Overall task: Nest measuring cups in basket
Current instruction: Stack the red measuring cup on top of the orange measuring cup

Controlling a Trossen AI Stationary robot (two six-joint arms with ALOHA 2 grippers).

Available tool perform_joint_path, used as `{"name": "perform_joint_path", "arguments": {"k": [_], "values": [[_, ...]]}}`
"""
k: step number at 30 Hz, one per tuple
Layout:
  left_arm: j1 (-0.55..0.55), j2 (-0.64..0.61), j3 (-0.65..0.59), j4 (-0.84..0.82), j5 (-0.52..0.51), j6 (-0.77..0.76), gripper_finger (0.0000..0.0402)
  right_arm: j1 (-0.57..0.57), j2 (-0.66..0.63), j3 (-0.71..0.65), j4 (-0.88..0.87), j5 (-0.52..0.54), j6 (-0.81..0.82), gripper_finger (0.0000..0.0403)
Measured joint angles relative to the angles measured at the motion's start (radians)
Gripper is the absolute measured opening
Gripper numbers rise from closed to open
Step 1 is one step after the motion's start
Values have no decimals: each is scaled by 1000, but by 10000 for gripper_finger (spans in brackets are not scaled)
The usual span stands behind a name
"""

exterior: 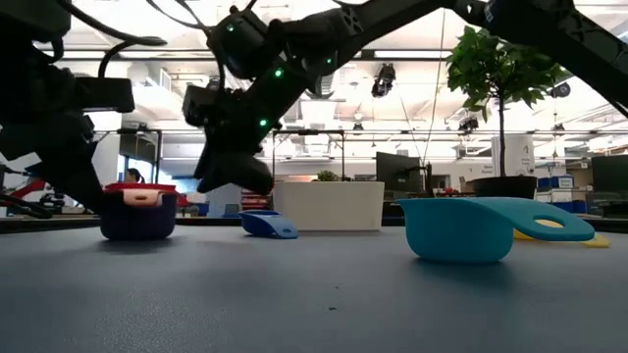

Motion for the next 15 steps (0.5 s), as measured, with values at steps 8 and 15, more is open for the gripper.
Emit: {"name": "perform_joint_path", "arguments": {"k": [8, 15], "values": [[-72, -57, 37, -34, -103, 12, 0, -114, -23, 0, 124, -317, 190, 87], [-87, -119, 82, -213, -297, -29, 0, -217, -18, -1, 165, -462, 456, 16]]}}
